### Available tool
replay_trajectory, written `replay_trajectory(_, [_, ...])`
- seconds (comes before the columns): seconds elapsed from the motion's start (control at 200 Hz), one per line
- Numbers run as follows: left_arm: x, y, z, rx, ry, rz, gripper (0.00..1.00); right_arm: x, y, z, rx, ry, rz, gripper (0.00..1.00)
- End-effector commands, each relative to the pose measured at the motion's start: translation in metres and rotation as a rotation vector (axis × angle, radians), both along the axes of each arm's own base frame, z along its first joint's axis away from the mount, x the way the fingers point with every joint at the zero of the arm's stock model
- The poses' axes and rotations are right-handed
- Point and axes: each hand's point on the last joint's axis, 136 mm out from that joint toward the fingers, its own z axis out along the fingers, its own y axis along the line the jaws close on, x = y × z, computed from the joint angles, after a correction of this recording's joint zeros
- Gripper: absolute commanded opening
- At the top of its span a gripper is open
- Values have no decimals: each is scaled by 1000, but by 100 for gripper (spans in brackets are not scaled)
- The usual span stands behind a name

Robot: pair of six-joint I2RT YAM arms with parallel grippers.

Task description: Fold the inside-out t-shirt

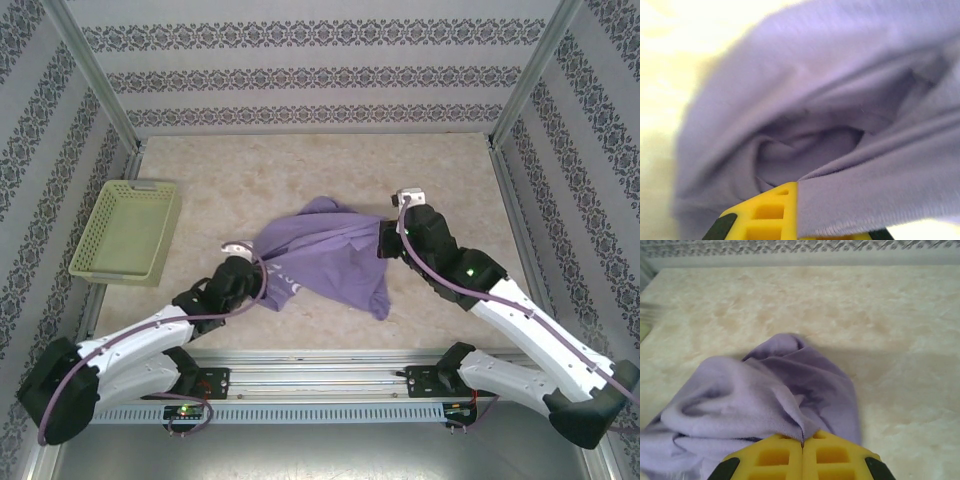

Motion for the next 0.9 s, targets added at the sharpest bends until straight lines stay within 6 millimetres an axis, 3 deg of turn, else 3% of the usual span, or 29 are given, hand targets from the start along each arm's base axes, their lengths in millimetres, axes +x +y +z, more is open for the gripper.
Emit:
replay_trajectory(0.0, [4,26,15,104,7,66,0,-11,4,-32,49,97,9,0])
replay_trajectory(0.12, [14,28,31,159,-4,79,0,-16,2,-51,61,136,-12,0])
replay_trajectory(0.305, [15,10,15,177,70,-14,0,-14,-15,-87,12,253,-73,0])
replay_trajectory(0.37, [15,11,6,217,107,-15,0,-10,-37,-106,-27,325,-161,0])
replay_trajectory(0.45, [13,18,-1,263,133,0,0,-2,-80,-127,-39,403,-321,0])
replay_trajectory(0.505, [12,10,-2,240,131,-41,0,4,-94,-134,-22,414,-355,0])
replay_trajectory(0.59, [8,-24,-1,146,133,-189,0,14,-72,-135,42,404,-248,0])
replay_trajectory(0.654, [3,-47,-1,154,134,-275,0,16,-45,-136,88,400,-148,1])
replay_trajectory(0.714, [-2,-68,0,178,130,-346,0,14,-31,-144,81,421,-109,6])
replay_trajectory(0.809, [-3,-87,-1,170,136,-386,0,8,-34,-166,4,467,-123,13])
replay_trajectory(0.894, [1,-90,0,163,138,-377,0,1,-43,-175,-81,463,-143,29])
